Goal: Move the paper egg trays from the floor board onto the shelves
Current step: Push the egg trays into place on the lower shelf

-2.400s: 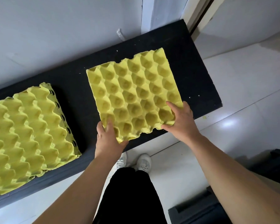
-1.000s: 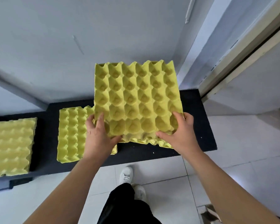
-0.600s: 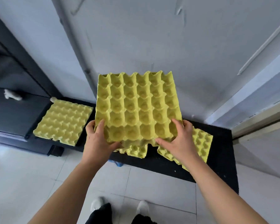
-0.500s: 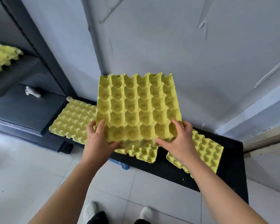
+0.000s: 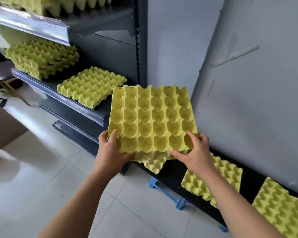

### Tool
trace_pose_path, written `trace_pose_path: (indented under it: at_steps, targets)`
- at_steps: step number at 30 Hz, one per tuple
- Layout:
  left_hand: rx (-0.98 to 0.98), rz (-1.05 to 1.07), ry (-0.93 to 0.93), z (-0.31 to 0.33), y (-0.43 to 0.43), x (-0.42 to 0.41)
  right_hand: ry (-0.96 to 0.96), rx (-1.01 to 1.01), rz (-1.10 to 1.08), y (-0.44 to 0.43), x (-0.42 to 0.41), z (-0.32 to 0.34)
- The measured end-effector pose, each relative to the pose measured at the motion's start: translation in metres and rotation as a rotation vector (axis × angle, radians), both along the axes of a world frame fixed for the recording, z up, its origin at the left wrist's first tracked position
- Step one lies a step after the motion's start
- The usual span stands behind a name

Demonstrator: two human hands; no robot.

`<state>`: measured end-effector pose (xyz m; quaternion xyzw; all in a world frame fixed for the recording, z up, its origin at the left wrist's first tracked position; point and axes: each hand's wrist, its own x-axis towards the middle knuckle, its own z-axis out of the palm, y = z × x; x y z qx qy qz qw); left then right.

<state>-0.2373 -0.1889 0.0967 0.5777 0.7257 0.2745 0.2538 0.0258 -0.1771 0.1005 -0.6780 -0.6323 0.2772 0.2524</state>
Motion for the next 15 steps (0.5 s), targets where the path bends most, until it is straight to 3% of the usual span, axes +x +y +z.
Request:
trace_pose_path:
  at_steps: [15]
  targets:
    - [0.006,0.127,-0.022,0.005,0.087,-0.196,-0.026,0.013,0.142,0.122,-0.199,0.011]
